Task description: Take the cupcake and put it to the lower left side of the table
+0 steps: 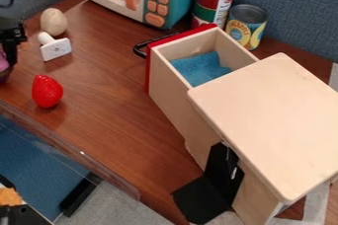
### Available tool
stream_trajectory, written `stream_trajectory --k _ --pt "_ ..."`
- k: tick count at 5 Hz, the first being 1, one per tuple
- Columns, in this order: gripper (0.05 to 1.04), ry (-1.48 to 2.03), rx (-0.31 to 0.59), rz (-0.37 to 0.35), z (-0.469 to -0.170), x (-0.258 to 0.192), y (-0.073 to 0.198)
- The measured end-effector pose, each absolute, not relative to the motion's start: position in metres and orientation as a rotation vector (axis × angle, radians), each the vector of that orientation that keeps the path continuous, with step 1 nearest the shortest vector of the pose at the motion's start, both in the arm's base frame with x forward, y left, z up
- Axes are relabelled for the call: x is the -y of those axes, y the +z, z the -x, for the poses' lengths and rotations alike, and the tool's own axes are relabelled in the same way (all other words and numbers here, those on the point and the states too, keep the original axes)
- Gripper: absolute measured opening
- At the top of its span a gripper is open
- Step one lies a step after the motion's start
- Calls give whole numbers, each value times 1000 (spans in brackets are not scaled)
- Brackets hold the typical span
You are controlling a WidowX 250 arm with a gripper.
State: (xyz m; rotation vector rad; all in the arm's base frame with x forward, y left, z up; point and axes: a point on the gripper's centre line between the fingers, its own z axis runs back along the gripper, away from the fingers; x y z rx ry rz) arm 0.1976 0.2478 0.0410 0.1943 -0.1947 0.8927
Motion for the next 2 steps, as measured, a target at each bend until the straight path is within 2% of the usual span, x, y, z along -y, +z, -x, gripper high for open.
stream_trajectory --k 1,2 --pt "853 887 195 -205 -197 -250 40" --pt "937 871 193 -193 -198 -248 39"
